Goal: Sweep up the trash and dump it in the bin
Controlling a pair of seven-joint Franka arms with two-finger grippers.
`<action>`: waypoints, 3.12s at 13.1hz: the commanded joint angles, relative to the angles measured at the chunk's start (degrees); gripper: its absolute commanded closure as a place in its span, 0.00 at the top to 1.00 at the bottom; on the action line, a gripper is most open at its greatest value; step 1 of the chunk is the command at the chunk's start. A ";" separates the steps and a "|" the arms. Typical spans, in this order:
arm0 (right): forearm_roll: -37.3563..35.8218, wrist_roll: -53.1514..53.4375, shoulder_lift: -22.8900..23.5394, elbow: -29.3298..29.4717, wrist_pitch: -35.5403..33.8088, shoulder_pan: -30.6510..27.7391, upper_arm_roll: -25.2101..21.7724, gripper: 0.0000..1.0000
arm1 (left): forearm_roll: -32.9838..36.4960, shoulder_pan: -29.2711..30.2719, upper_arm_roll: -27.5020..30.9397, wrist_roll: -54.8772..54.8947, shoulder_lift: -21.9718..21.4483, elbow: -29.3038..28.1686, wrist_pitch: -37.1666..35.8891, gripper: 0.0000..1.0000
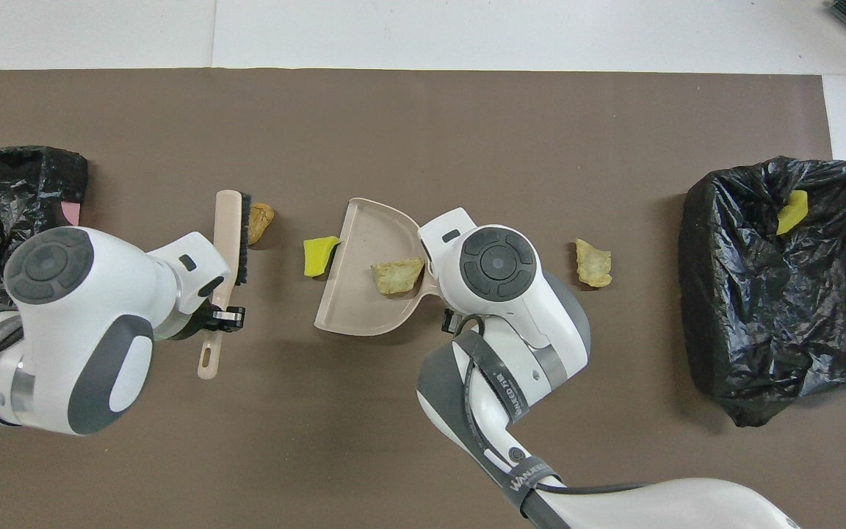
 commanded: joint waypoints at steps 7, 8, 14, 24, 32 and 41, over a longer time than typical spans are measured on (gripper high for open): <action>-1.22 4.19 0.68 0.38 -1.15 -0.39 0.36 0.00 | 10.13 7.46 -1.04 13.37 11.66 7.91 -0.37 0.00; -1.40 4.19 0.60 0.38 -2.11 -0.31 0.28 0.00 | 9.69 6.49 -1.48 13.55 11.31 6.86 0.06 0.00; -2.72 4.19 0.16 0.38 -4.06 0.40 0.36 0.00 | 1.17 -5.09 -1.39 13.12 8.07 2.21 0.24 0.00; -2.46 3.57 -0.54 -0.06 -4.23 -0.48 0.45 0.00 | -1.82 -14.52 -0.78 3.98 5.16 -0.01 -2.47 0.00; 3.58 -11.16 -6.69 0.20 -5.55 -4.70 0.45 0.00 | -1.74 -14.52 -1.13 -20.23 5.43 0.88 -2.49 0.00; 9.32 -40.60 -12.85 6.70 -25.57 -22.69 -0.16 0.00 | -5.85 -32.78 -1.31 -38.20 -3.97 -12.30 5.68 0.00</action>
